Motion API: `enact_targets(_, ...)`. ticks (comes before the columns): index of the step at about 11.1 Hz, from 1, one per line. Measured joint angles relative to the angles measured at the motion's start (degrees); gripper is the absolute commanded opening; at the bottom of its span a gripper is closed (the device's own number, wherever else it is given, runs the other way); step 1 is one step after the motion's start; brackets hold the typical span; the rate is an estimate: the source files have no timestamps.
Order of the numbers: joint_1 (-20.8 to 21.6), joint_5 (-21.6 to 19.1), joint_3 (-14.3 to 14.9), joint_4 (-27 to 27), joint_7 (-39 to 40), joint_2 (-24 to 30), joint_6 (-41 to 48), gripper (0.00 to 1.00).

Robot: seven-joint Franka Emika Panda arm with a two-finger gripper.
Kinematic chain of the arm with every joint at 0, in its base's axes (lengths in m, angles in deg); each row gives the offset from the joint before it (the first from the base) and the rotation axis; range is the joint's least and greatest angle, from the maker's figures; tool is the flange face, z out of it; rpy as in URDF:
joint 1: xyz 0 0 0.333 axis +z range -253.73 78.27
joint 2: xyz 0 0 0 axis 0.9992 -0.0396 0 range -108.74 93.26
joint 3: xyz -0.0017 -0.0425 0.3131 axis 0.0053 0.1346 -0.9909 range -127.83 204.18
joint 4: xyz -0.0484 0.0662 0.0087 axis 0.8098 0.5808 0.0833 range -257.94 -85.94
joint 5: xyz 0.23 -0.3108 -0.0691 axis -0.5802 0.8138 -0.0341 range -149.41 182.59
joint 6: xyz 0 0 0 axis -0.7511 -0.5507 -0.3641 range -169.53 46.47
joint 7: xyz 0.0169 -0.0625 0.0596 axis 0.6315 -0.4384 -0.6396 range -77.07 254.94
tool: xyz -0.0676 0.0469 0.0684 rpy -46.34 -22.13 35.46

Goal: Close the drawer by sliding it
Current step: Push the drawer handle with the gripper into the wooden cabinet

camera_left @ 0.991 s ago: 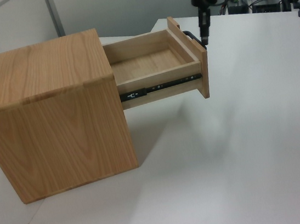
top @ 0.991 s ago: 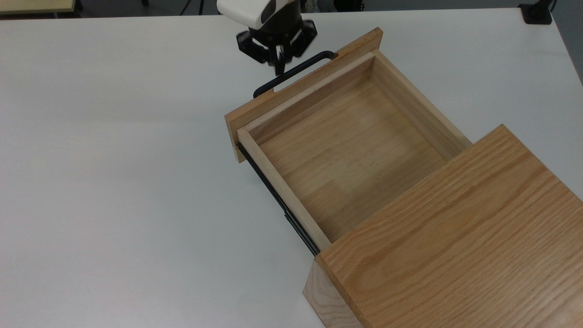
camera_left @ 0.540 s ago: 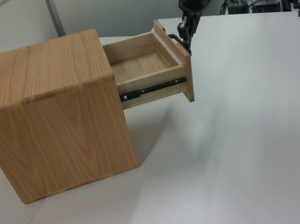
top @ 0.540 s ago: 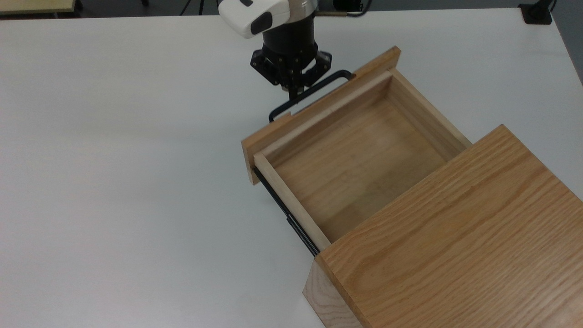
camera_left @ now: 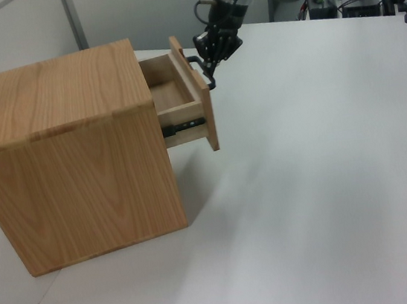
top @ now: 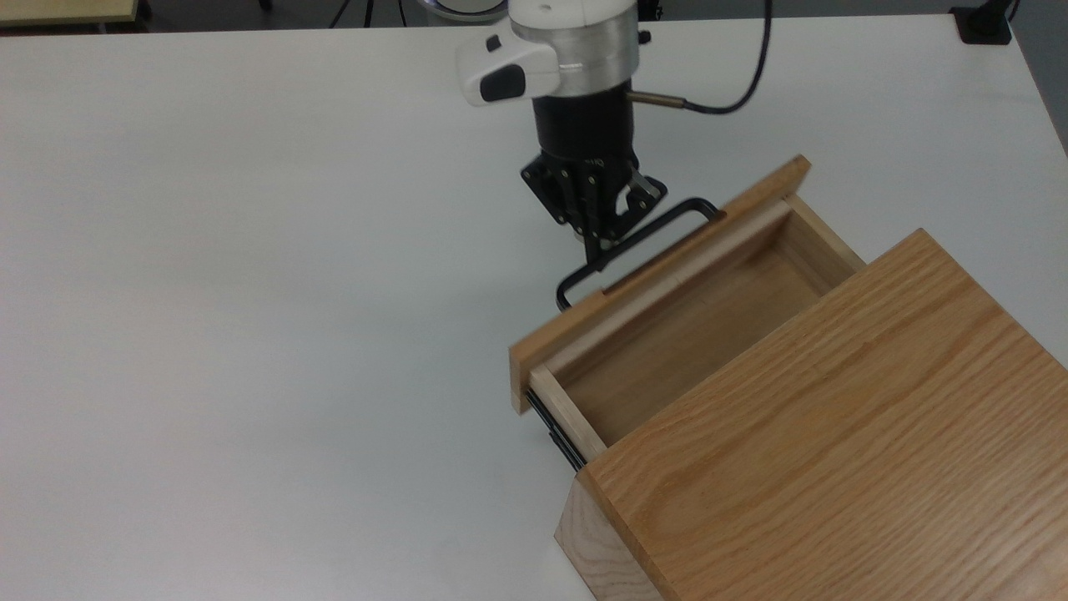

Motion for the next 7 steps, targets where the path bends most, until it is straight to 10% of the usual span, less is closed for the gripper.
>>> enact_targets(7, 3.4, 0.1, 0.0, 1.6, -10.8, -6.1, -17.7, 0.00)
